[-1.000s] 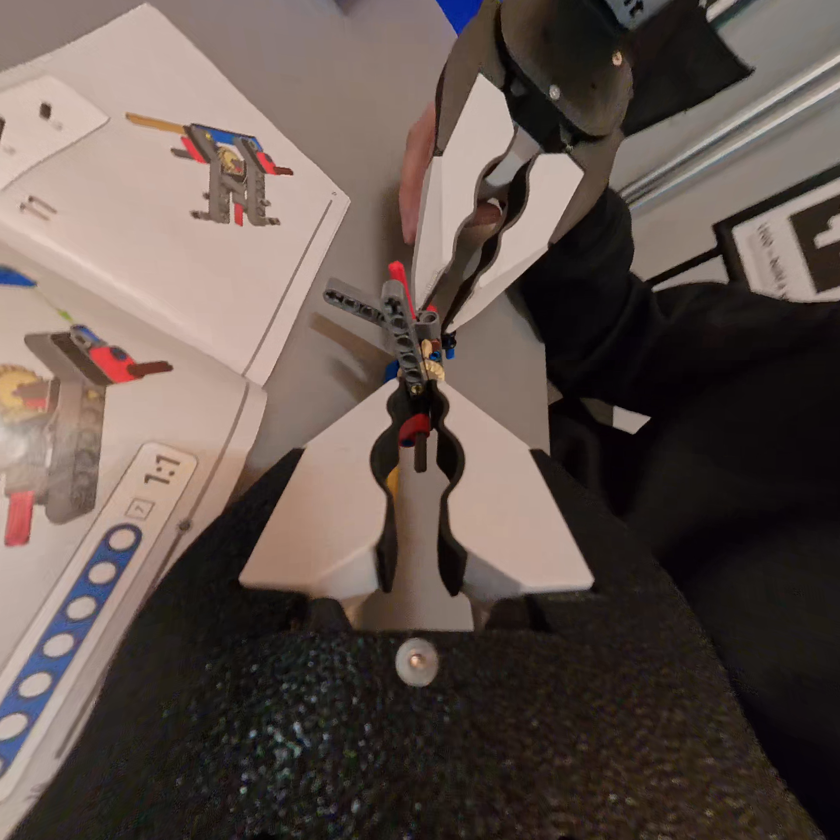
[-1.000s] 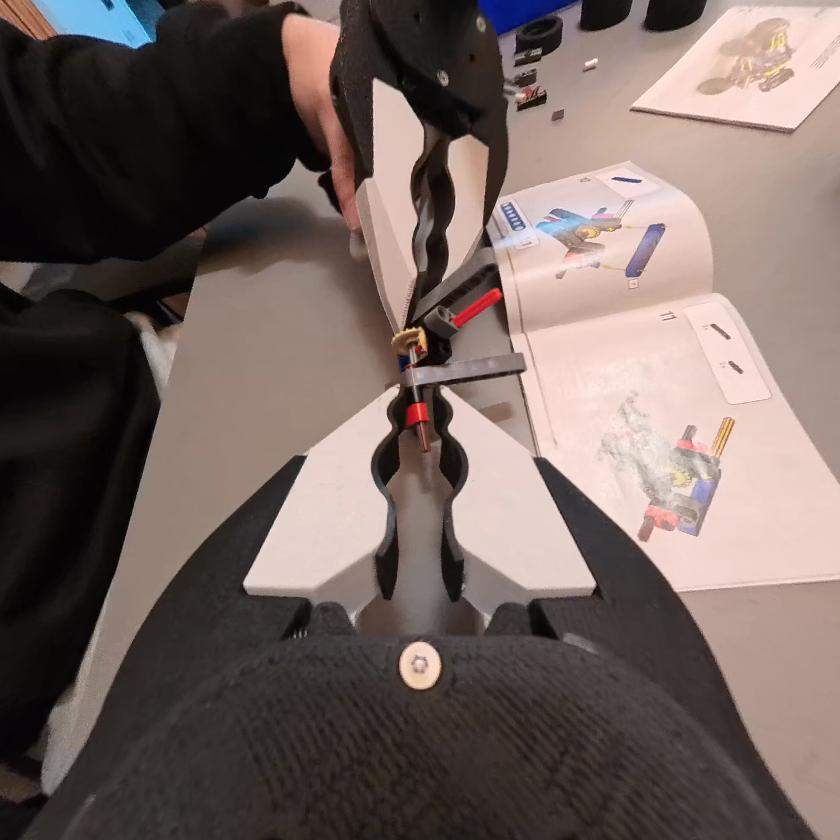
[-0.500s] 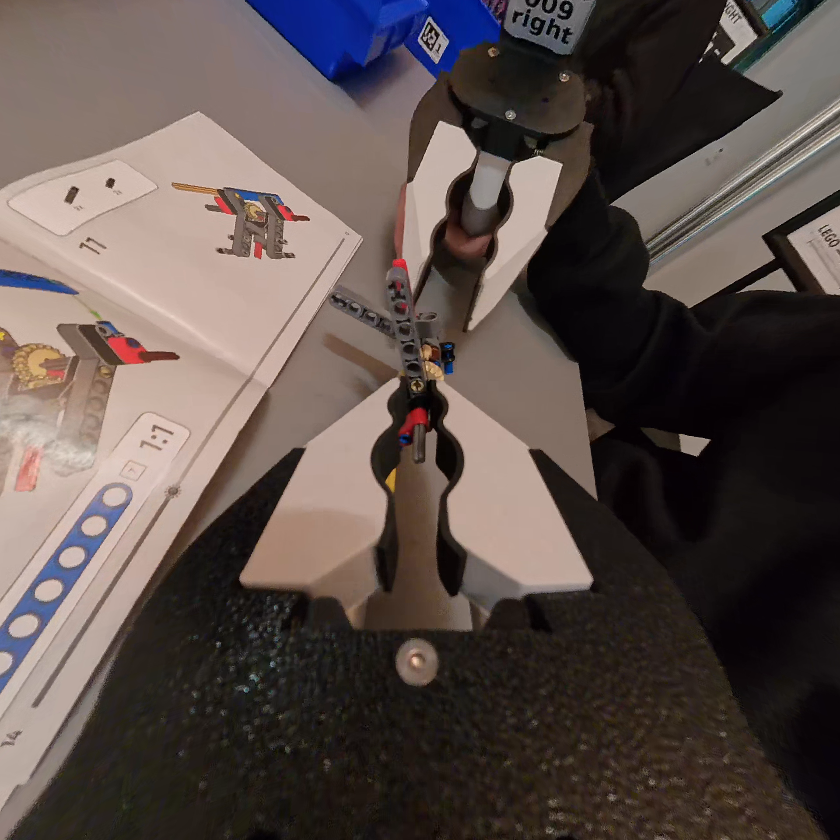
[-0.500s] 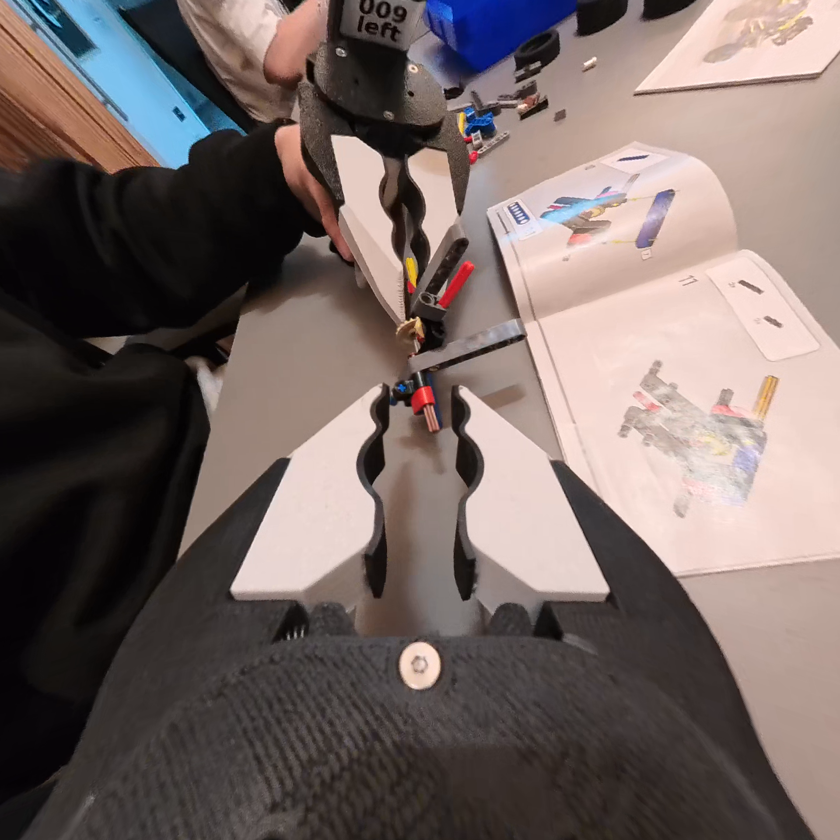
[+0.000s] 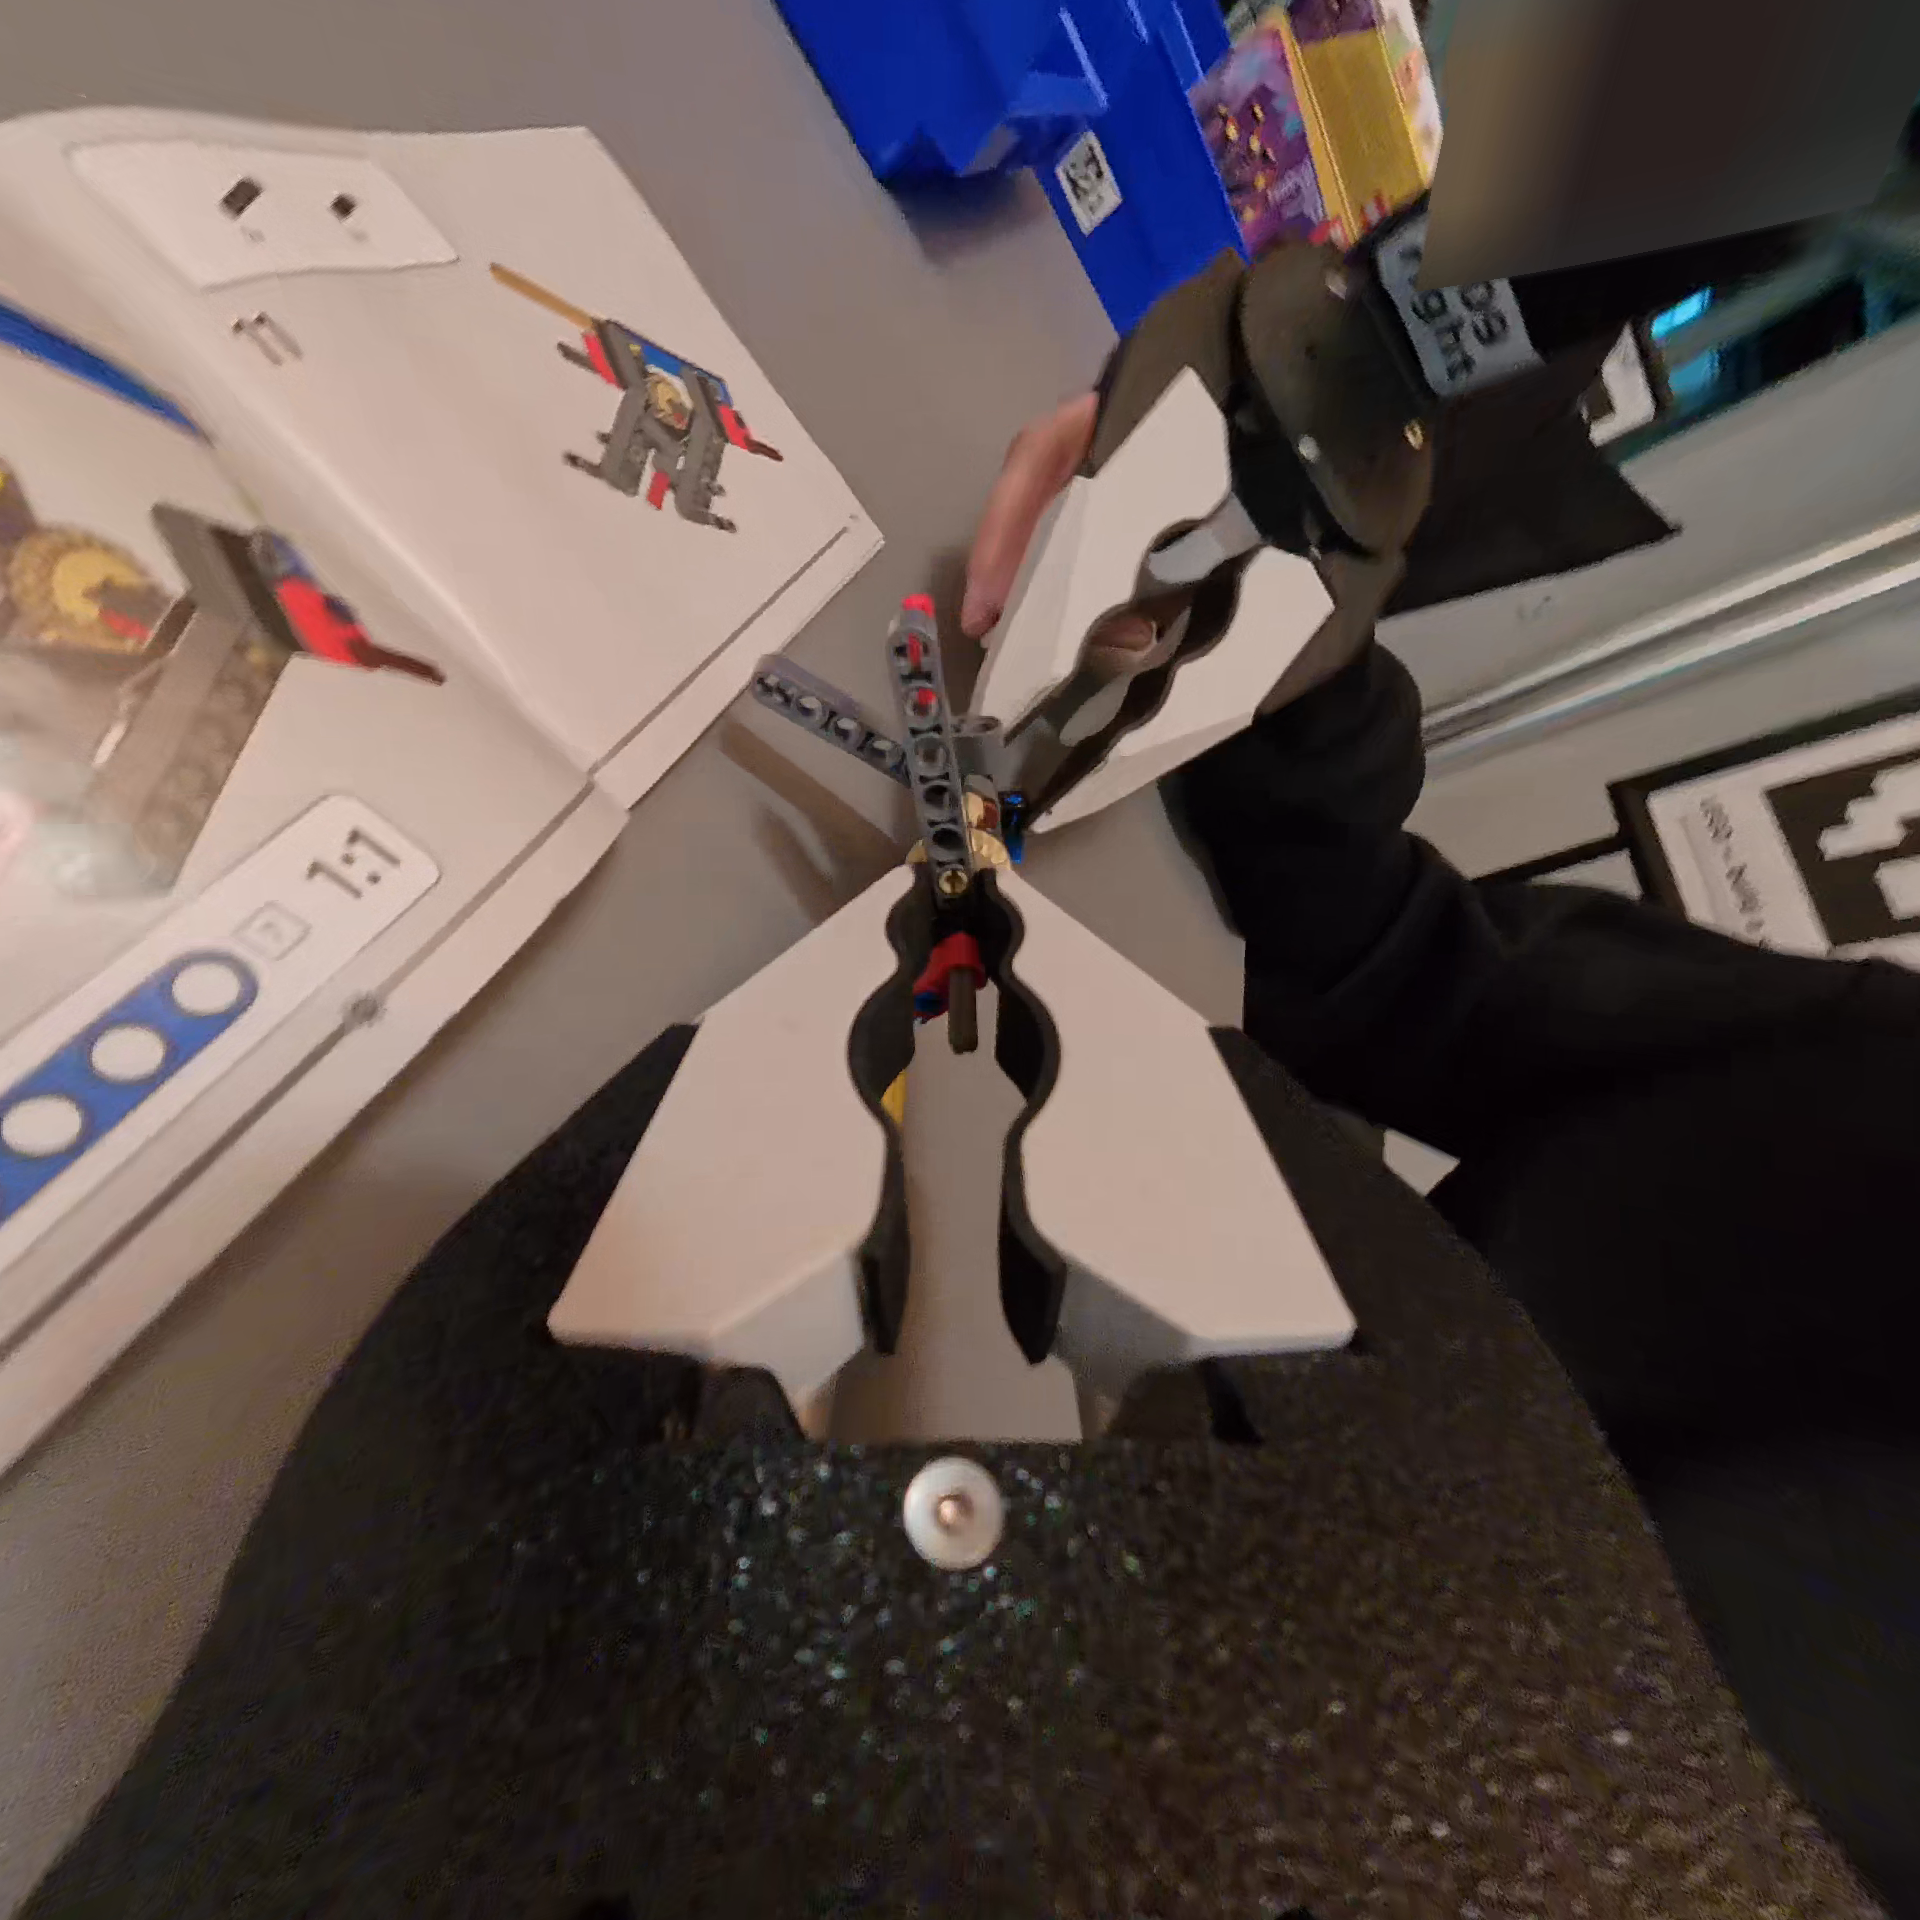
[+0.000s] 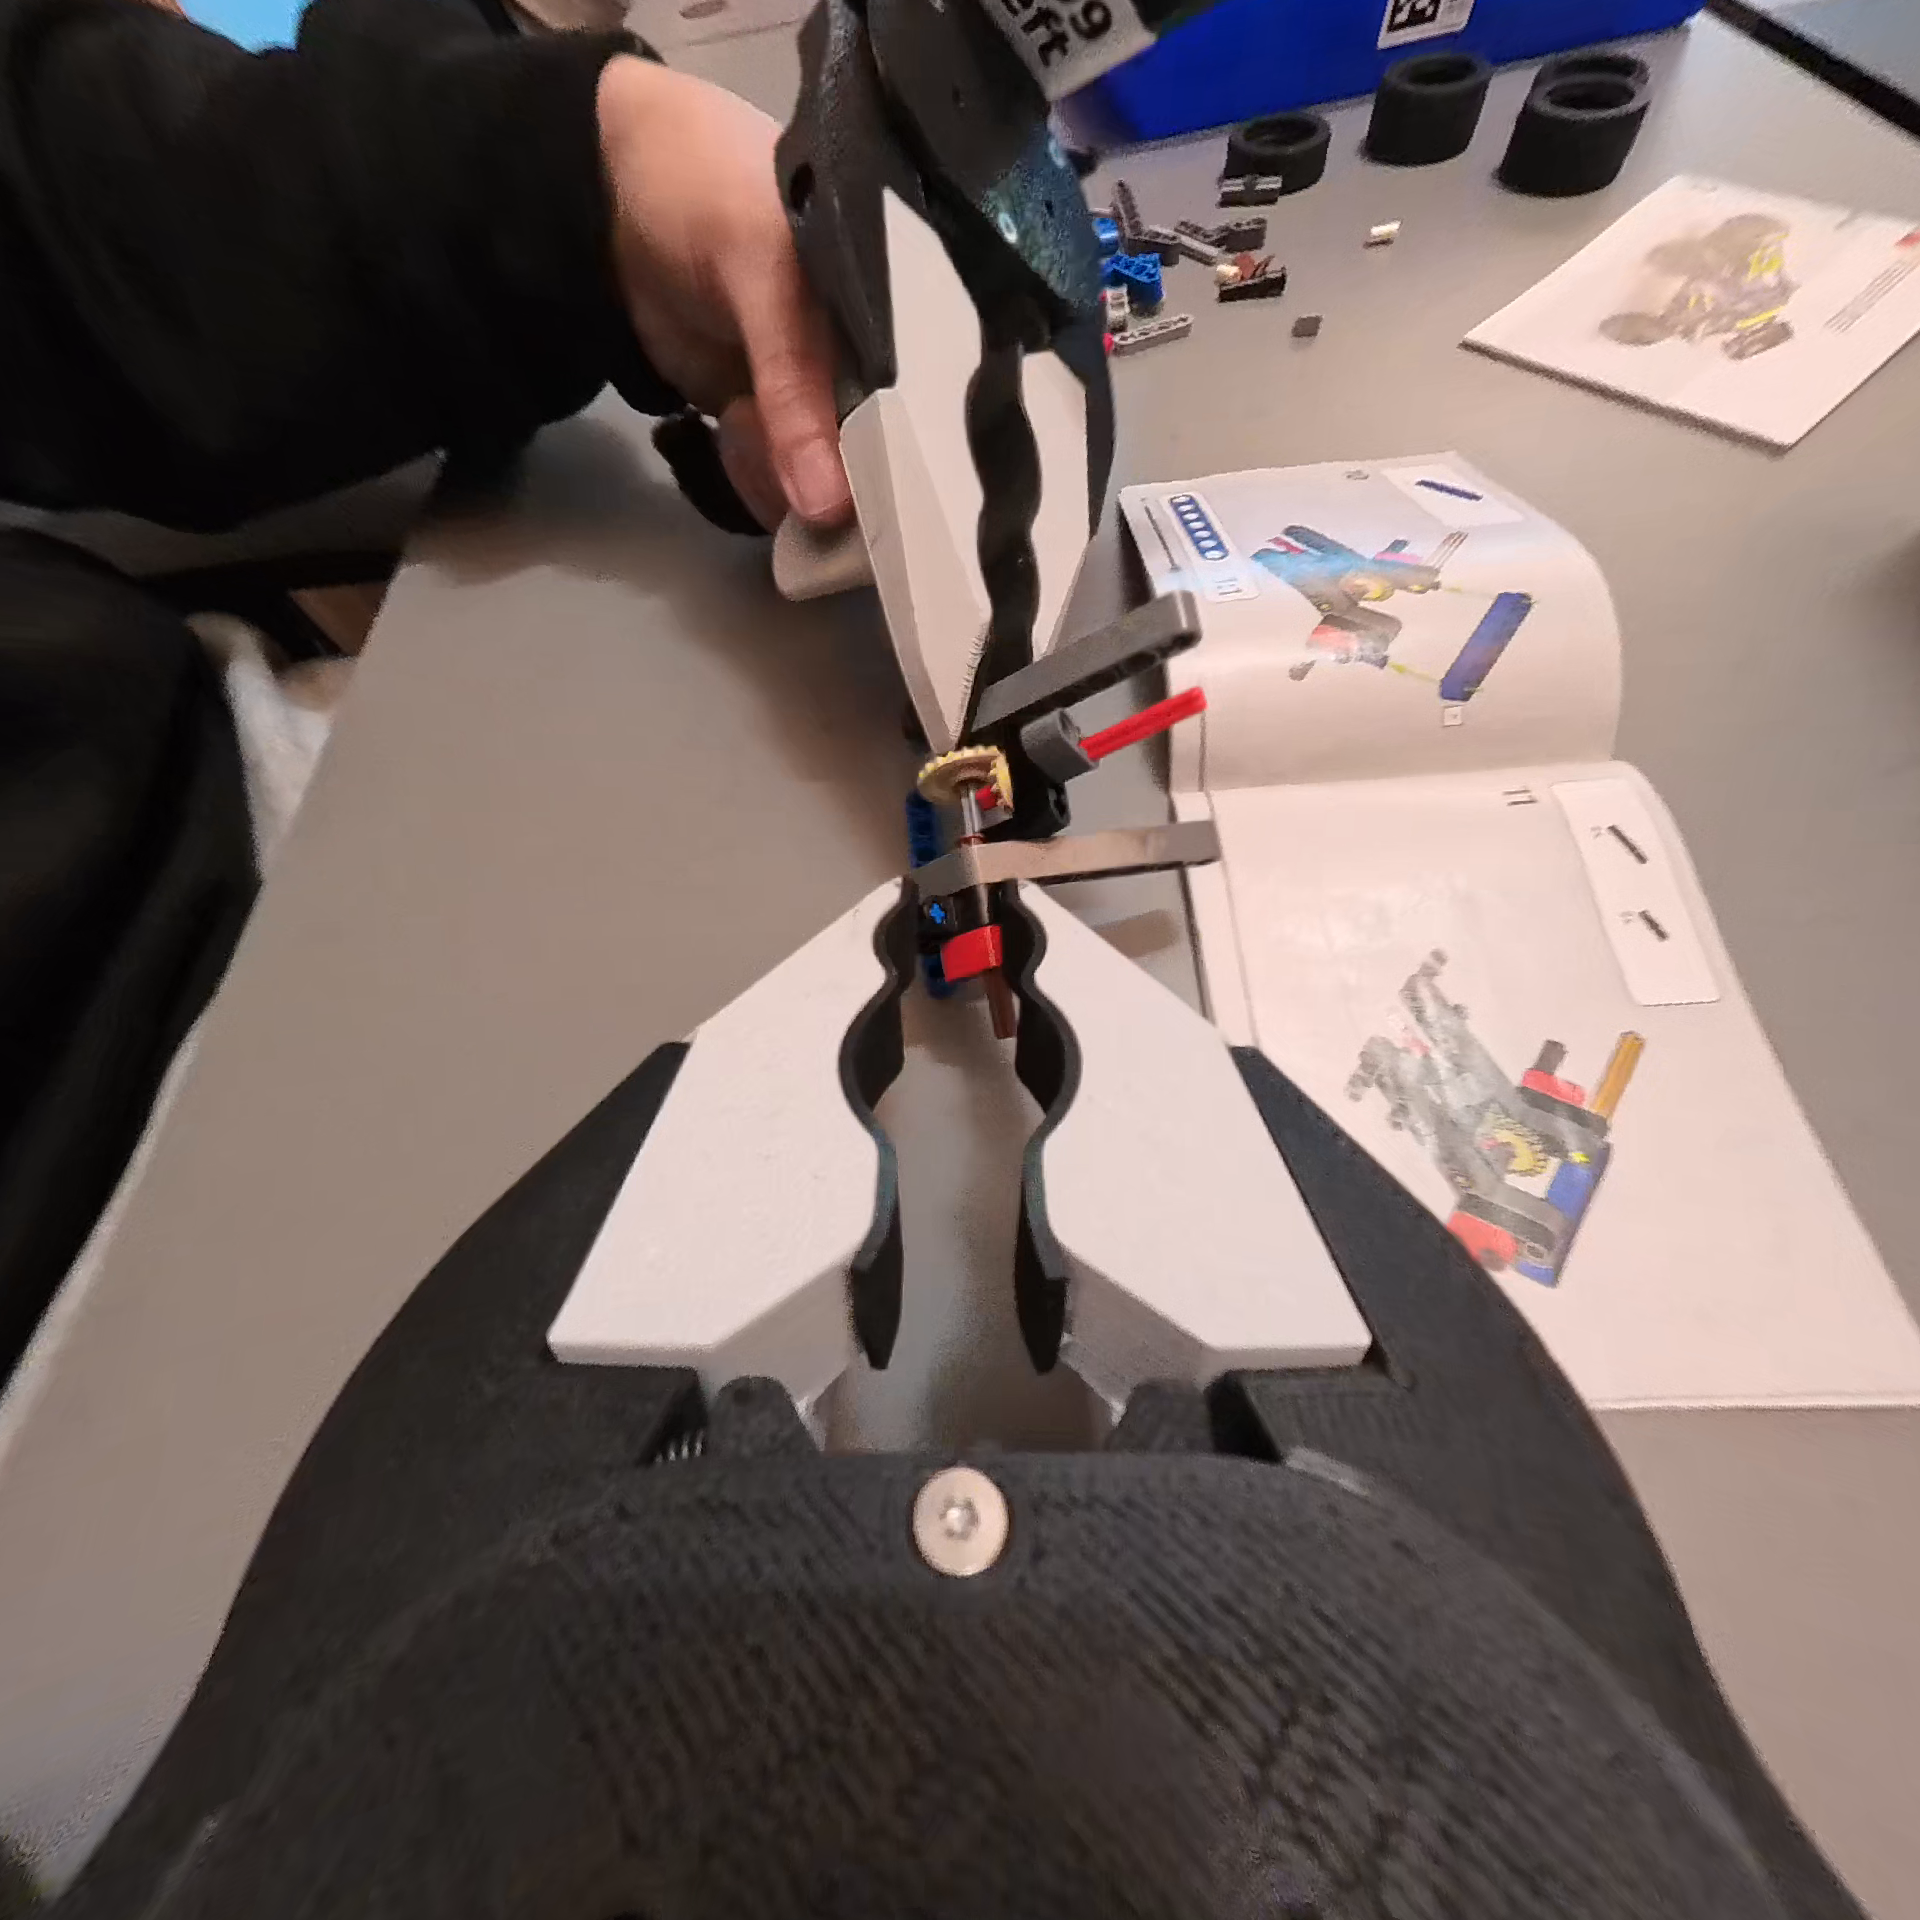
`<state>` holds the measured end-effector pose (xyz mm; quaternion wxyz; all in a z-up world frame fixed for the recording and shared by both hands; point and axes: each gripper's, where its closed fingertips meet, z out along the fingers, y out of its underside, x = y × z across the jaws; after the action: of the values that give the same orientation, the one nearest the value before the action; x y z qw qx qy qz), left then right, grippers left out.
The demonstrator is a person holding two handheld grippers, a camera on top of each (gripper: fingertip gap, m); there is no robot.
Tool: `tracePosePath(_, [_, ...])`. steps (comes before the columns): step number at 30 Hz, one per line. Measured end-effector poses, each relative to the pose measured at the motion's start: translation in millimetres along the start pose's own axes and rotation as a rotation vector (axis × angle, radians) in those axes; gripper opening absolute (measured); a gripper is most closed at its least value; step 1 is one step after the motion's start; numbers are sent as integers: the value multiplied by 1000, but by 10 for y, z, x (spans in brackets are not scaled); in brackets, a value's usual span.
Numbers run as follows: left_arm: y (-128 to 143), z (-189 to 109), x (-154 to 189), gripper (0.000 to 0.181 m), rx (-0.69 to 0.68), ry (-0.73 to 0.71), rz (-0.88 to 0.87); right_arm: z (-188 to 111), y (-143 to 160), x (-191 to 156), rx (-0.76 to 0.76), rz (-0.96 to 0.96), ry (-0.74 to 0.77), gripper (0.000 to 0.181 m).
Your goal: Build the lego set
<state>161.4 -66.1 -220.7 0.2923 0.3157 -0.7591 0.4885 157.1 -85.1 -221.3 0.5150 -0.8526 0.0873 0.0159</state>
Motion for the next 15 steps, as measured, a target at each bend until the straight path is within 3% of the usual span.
tracePosePath(4, [-16, 22, -63, 6, 51, -27, -114, -6, 2, 30, -12, -58, 36, 1])
tracePosePath(7, [-4, 41, -79, 6, 68, -41, -41, 10, 69, 12, -42, -44, 28, 4])
tracePosePath(9, [-7, 36, -30, 6, 85, -4, -19, -23, 27, 45, -9, 36, 31, 28])
tracePosePath(12, [-64, -6, 64, 6, 134, 41, 70, -110, -17, 74, 51, 171, -9, 38])
tracePosePath(15, [-74, -37, 143, 6, 128, 72, 158, -99, 4, -32, 47, 234, -101, 31])
